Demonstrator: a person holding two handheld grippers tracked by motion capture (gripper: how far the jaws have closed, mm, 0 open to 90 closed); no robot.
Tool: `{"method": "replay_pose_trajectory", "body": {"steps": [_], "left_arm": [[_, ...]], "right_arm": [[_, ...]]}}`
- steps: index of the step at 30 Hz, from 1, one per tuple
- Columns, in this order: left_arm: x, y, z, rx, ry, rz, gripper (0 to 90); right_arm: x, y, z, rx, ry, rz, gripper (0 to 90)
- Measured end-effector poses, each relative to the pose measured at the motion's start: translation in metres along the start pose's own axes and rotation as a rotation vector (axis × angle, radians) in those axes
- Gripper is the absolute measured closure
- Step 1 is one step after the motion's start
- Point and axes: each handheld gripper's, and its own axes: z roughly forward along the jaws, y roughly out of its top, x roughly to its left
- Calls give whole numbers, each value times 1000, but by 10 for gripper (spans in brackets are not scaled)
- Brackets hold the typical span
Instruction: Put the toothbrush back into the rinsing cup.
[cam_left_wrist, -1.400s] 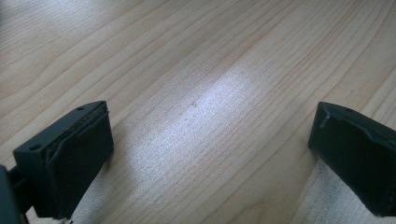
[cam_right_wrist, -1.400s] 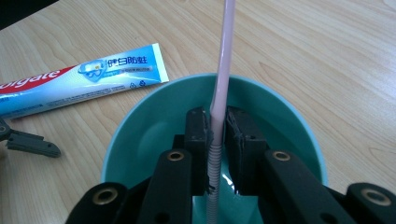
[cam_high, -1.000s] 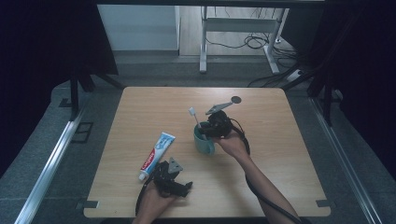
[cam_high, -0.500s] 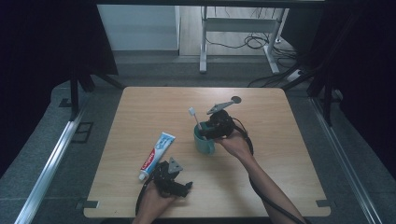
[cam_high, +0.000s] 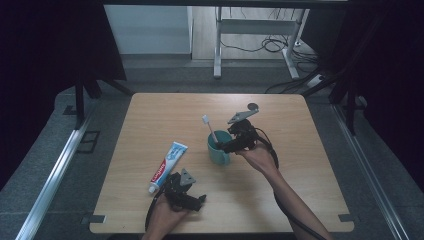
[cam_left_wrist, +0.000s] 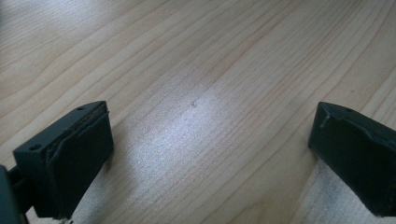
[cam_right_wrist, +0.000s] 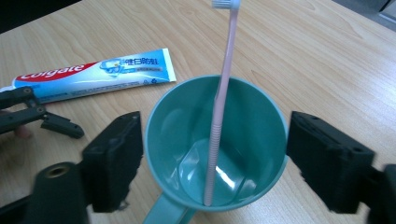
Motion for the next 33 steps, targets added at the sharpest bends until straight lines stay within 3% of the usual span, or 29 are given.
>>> {"method": "replay_pose_trajectory", "body": {"steps": [16,33], "left_arm": [[0,0,0,0,0,1,0],[0,0,0,0,0,1,0]], "right_arm": [[7,-15,-13,20,-14,-52,0],[3,-39,-32,15,-32,-52,0]]}}
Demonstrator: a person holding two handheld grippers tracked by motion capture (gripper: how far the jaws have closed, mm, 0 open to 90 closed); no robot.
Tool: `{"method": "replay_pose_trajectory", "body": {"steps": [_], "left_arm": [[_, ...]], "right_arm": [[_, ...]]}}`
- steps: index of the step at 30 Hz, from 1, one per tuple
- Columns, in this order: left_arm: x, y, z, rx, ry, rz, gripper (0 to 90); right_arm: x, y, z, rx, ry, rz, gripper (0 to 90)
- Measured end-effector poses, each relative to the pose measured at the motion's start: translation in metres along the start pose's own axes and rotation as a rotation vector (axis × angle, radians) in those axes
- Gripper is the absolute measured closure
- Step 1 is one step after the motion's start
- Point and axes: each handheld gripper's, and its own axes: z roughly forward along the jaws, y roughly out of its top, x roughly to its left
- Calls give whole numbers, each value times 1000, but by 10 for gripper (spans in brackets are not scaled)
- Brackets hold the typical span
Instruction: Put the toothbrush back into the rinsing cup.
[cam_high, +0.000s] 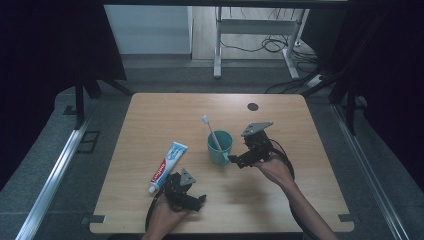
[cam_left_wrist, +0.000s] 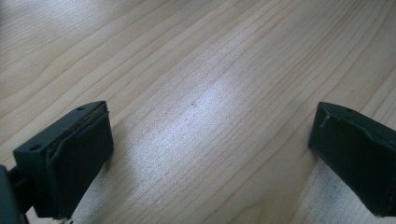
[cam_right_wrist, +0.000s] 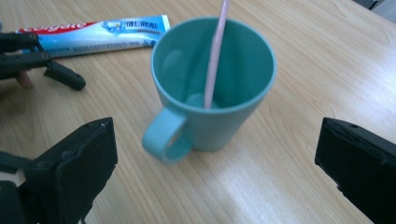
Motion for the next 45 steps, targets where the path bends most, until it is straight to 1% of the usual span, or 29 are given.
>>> {"method": "replay_pose_trajectory", "body": {"steps": [10,17,18,21,24,25,28,29,30,31,33,34,36,38,45], "left_arm": [[0,0,0,-1,0,-1,0],[0,0,0,-2,0,1,0],[0,0,0,-2,0,1,0],[0,0,0,-2,1,-1,0],[0,0,0,-1,0,-1,0],[0,0,0,-2,0,-2,0],[0,0,0,-2,0,-1,0],[0,0,0,-2,1,1,0],[0,0,0,-2,1,1,0],[0,0,0,-2,1,0,0],[0,0,0,-2,1,-1,0],[0,0,0,-2,1,-1,0],[0,0,0,-3,1,-1,0],[0,0,0,-3,0,-3,0],[0,0,0,-3,1,-6,0]], "right_arm": [[-5,-27,-9,20,-25,18,0],[-5,-44,-17,18,-37,26,0],[-5,-44,-17,18,-37,26,0],[-5,-54,-20,18,-46,31,0],[-5,-58,-22,17,-50,34,0],[-5,-64,-23,19,-55,39,0],[-5,-71,-25,18,-53,50,0],[-5,-74,-25,18,-59,56,0],[-5,-74,-25,18,-59,56,0],[-5,-80,-27,16,-58,62,0],[-5,-84,-27,14,-59,70,0],[-5,-84,-27,14,-59,70,0],[-4,-93,-29,11,-64,80,0],[-4,-99,-29,9,-61,87,0],[-2,-116,-29,12,-72,105,0]]}}
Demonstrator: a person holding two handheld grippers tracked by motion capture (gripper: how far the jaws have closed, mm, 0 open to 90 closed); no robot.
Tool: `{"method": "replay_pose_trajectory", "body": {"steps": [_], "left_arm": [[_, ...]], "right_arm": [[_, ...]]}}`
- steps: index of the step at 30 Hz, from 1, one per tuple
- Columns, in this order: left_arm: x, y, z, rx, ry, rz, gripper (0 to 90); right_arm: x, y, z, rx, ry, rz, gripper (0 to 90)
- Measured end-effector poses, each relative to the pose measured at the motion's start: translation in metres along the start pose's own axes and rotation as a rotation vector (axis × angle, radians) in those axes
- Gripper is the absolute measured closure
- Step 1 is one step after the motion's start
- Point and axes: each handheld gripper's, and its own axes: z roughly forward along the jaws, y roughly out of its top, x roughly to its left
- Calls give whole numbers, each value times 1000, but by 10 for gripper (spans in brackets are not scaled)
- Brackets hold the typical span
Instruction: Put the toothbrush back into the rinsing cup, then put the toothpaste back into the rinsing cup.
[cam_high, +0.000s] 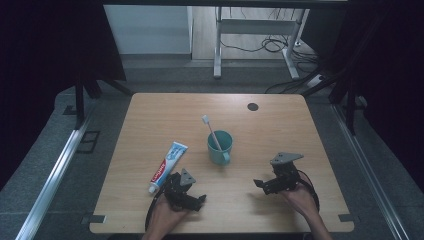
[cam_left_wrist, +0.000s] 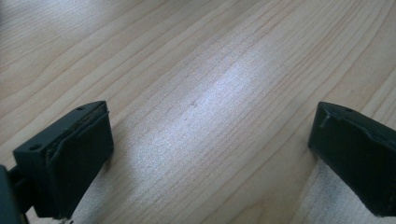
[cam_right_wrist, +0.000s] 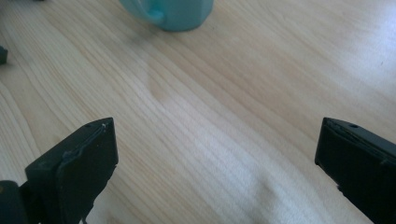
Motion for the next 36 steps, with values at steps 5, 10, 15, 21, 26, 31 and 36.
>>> {"method": "replay_pose_trajectory", "body": {"steps": [5,10,15,21,26,31,36], "left_arm": [[0,0,0,0,0,0,0],[0,0,0,0,0,0,0],[0,0,0,0,0,0,0],[0,0,0,0,-1,0,0],[0,0,0,1,-2,0,0],[0,0,0,1,-1,0,0],[0,0,0,0,-3,5,0]], "right_arm": [[1,-12,3,4,-3,3,0],[3,-21,7,17,-11,-3,0],[3,-30,10,25,-11,4,0],[4,-38,17,51,-23,-6,0],[3,-40,17,27,-17,4,0],[3,-41,18,24,-19,1,0],[3,-41,17,25,-21,1,0]]}}
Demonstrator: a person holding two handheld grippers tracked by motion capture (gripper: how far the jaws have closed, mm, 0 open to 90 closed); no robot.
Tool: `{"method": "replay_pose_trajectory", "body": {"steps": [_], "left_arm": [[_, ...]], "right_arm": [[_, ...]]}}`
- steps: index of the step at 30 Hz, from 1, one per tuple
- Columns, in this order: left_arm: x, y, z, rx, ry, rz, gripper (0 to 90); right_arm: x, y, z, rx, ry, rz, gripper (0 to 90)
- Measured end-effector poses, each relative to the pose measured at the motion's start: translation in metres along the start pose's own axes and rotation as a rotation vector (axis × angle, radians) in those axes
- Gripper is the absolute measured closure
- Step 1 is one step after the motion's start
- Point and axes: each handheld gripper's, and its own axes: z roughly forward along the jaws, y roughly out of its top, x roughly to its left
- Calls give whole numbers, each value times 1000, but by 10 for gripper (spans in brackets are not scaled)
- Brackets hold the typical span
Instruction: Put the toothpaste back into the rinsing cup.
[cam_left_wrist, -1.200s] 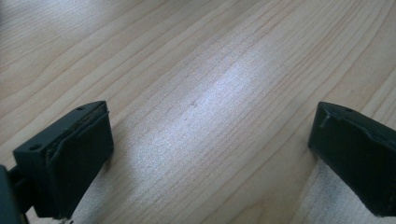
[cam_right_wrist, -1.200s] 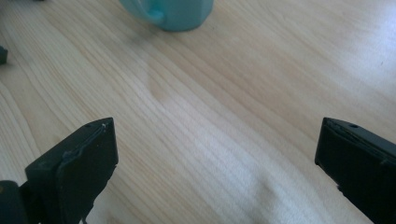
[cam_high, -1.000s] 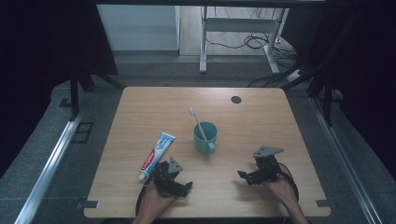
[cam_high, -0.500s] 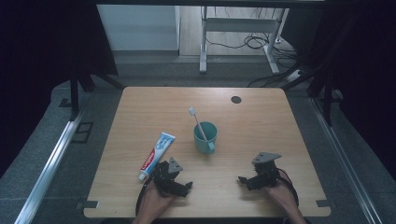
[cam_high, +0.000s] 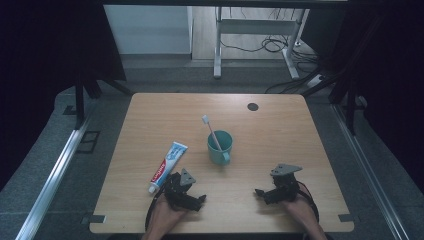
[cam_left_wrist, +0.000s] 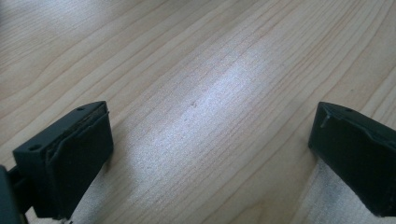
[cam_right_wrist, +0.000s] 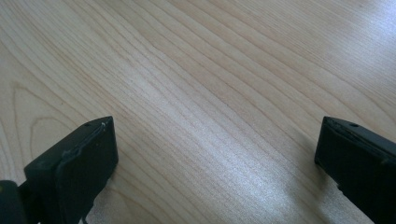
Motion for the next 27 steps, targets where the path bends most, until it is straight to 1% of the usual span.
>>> {"method": "replay_pose_trajectory", "body": {"steps": [10,15,21,25,26,27], "left_arm": [[0,3,0,-7,5,-3,17],[0,5,-3,-12,11,-3,19],[5,9,-9,-12,6,-15,22],[9,12,-13,-12,8,-15,27],[12,13,-15,-6,-3,-24,28],[12,13,-15,-6,-3,-24,29]], "right_arm": [[0,0,0,-1,-7,4,0],[0,0,0,-2,-7,3,0],[0,0,0,-2,-7,4,0],[0,0,0,-1,-7,5,0],[0,0,0,0,-7,6,0],[0,0,0,0,-7,6,0]]}}
